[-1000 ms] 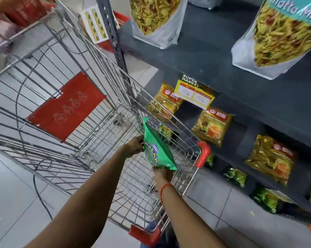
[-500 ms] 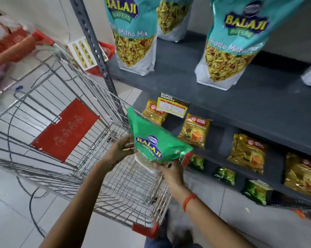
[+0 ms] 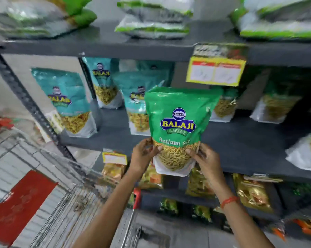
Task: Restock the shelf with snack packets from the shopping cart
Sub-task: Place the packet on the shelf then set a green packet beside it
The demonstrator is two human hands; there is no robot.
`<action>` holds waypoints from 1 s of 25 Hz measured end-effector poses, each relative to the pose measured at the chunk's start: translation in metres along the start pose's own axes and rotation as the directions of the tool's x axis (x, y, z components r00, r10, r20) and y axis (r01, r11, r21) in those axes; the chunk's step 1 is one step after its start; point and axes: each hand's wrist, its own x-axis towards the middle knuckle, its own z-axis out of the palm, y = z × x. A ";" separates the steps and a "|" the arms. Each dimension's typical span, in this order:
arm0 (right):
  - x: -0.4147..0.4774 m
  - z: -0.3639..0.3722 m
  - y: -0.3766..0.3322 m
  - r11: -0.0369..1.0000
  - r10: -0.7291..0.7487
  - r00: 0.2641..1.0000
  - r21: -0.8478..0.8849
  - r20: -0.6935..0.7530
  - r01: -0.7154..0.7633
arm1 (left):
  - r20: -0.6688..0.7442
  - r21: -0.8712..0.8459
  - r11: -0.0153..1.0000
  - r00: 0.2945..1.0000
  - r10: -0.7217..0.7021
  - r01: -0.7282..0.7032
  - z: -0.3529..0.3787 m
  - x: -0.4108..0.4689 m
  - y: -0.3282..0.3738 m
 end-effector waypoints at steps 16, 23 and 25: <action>0.131 -0.175 0.026 0.988 0.048 0.990 0.153 -0.135 -0.027 | 0.047 0.025 0.999 0.998 0.047 -0.048 0.212 0.117 0.029; 0.141 -0.189 0.058 0.969 0.242 0.968 0.041 0.063 -0.245 | 0.316 0.207 0.978 0.946 -0.071 0.004 0.202 0.136 -0.011; 0.143 -0.186 0.067 0.957 0.288 0.956 -0.034 0.062 -0.287 | 0.389 0.249 0.968 0.913 -0.123 0.025 0.206 0.138 -0.012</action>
